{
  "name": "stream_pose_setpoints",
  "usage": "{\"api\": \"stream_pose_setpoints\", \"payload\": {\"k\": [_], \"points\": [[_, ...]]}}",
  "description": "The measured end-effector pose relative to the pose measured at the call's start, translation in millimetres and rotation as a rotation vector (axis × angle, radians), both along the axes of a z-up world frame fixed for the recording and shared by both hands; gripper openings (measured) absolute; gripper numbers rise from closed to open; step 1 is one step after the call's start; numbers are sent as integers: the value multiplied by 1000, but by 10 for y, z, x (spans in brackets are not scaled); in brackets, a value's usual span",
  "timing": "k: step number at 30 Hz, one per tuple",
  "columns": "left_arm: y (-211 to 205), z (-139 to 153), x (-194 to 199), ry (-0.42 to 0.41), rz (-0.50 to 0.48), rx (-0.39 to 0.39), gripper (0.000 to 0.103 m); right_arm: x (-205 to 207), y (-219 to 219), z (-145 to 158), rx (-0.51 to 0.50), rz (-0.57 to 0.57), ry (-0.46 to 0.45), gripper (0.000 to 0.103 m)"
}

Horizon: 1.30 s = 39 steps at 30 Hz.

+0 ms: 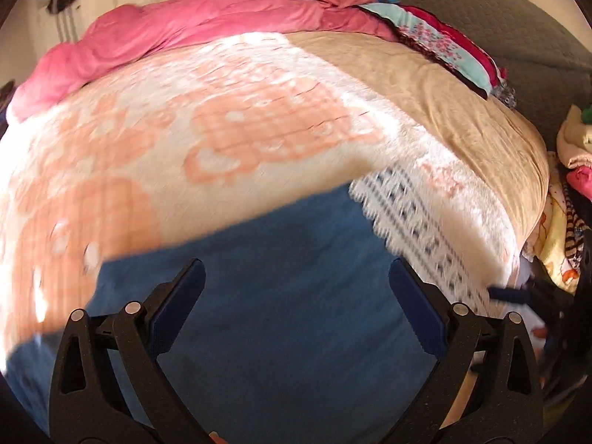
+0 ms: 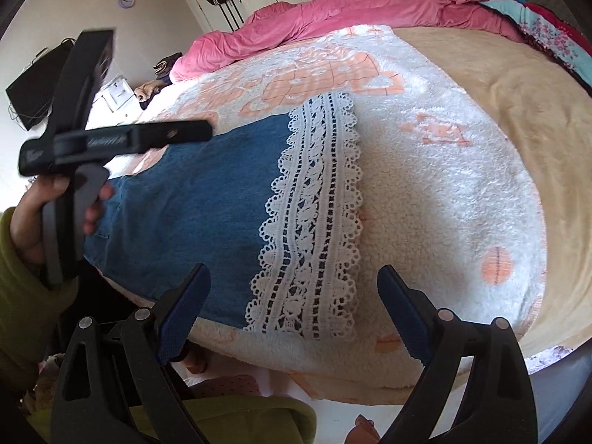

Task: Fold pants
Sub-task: 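Grasp the lace-trimmed leg end with the right gripper, then lift the lace leg end with the right gripper and fold it over the pocket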

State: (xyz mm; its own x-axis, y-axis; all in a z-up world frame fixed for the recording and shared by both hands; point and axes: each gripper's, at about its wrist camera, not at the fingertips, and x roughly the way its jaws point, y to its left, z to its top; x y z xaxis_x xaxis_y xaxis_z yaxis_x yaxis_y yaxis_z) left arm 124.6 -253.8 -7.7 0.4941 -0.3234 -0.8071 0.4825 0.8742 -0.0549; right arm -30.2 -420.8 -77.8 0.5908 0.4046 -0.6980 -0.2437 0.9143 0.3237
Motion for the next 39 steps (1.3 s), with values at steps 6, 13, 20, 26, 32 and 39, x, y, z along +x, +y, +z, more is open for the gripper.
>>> {"api": "stream_pose_setpoints", "payload": {"k": [6,13,20,26,32,39], "points": [[-336,-143,355,8,-107,24,93,20,82,-85,-33,13,11,68],[-400,-351,701,82,-162,-51,89,14,-5,-77,-3,-18,10,49],[-514,-505,687,130,-270,-67,63,-25,126,-58,-49,19,-7,45],[-538,-498,745,122,-312,-128,74,14,144,-78,-61,19,-11,44],[-566,-555,815,138,-324,-152,74,-15,146,-63,-27,20,-16,37],[-571,-544,717,181,-344,-215,26,14,209,-55,-12,59,-51,28]]}}
